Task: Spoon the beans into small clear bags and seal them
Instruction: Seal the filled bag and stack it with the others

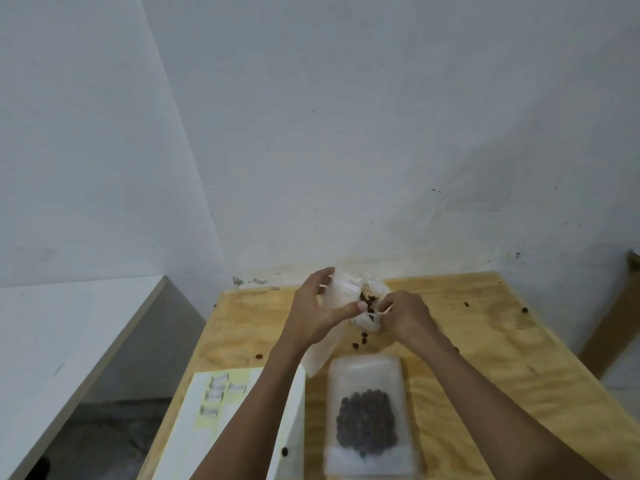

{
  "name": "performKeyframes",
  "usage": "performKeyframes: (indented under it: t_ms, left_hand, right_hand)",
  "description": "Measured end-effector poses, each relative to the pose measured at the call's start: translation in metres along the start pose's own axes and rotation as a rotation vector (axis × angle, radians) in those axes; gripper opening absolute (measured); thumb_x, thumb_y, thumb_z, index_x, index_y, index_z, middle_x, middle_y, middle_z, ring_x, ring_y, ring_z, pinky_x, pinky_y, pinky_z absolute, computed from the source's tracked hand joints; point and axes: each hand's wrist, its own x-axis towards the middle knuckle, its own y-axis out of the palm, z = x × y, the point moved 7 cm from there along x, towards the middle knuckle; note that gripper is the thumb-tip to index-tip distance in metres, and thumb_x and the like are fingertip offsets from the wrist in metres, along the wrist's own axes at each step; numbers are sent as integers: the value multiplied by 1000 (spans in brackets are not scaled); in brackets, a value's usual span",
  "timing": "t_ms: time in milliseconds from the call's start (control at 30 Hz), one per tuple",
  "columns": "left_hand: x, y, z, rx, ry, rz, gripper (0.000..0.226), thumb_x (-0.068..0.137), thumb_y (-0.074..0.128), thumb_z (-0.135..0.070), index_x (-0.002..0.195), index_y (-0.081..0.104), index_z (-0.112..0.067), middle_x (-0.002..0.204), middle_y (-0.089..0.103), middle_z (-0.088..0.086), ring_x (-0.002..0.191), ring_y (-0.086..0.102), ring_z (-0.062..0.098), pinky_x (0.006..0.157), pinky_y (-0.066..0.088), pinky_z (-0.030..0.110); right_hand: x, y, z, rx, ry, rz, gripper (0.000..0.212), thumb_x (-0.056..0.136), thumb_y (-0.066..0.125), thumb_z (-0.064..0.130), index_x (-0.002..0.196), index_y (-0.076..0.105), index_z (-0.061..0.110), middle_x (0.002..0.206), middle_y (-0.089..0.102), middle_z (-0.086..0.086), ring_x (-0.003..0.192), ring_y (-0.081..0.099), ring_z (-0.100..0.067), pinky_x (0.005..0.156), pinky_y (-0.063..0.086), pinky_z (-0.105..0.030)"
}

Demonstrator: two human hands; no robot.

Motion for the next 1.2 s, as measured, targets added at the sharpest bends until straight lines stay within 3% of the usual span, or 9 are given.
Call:
performKeyframes:
  t_ms: [133, 267, 333, 433, 633, 800, 900, 1100, 1200]
  left_hand:
    - [9, 26, -1, 66, 34, 89, 106, 53, 86, -69, 143, 52, -26, 133, 59, -11, 116, 59, 8, 96, 55, 37]
    - [15, 43, 3, 84, 80, 111, 102, 54, 85, -71, 141, 55, -27, 132, 61, -12, 116, 59, 9, 95, 55, 40]
    - [17, 46, 2, 58, 83, 97, 100, 53, 86, -71, 139, 56, -28, 129, 62, -13, 113, 60, 7, 93, 56, 40]
    - [22, 49, 3, 15, 66, 87, 99, 53, 85, -71, 138, 57, -29, 128, 63, -14, 112, 61, 7, 91, 58, 39]
    - [33, 49, 8, -16, 33, 57, 86, 57, 84, -68, 131, 61, -30, 121, 68, -15, 109, 63, 5, 92, 57, 39]
    - [37, 47, 4, -68, 44, 27, 75, 60, 80, -68, 123, 66, -29, 115, 71, -16, 104, 66, 5, 87, 55, 33]
    - [45, 49, -3, -123, 45, 17, 71, 64, 81, -65, 124, 66, -30, 114, 72, -14, 103, 68, 10, 87, 58, 41]
    - [62, 52, -13, -297, 18, -23, 55, 70, 82, -57, 112, 71, -24, 106, 74, -3, 103, 70, 22, 90, 58, 51]
    - [61, 52, -13, -363, 1, -33, 41, 73, 82, -51, 90, 68, -16, 85, 67, -2, 83, 64, 19, 78, 52, 44]
  right_hand:
    - [11, 5, -3, 46, 24, 13, 13, 91, 71, 8, 93, 81, 17, 103, 75, -6, 85, 68, -20, 71, 55, -28]
    - [15, 4, -5, -9, 20, -7, 38, 89, 65, 9, 57, 60, 27, 70, 65, 3, 64, 61, -16, 56, 49, -25]
    - [16, 3, -7, -30, 15, 0, 30, 89, 65, 10, 63, 69, 25, 66, 62, 5, 64, 60, -17, 54, 44, -24]
    - [17, -2, -8, -62, 19, 1, 14, 91, 68, 21, 89, 82, 24, 85, 75, 0, 74, 65, -20, 55, 42, -24]
    - [19, -25, -18, -123, 7, -178, 23, 94, 66, 21, 113, 79, 28, 109, 77, 2, 92, 72, -21, 68, 54, -28]
    - [18, -19, -24, -216, -17, -185, 28, 93, 60, 11, 106, 80, 25, 101, 76, -1, 84, 69, -23, 63, 51, -27]
    - [20, -13, -25, -204, -42, -149, 28, 94, 60, 13, 110, 79, 25, 98, 74, -1, 76, 62, -20, 58, 45, -26]
    - [21, -9, -33, 9, -26, -62, 26, 94, 61, 14, 102, 82, 25, 108, 76, 1, 97, 71, -21, 79, 60, -34]
    - [25, -3, -39, 134, -10, -13, 24, 91, 62, 17, 87, 85, 25, 95, 79, 1, 95, 73, -21, 83, 61, -39]
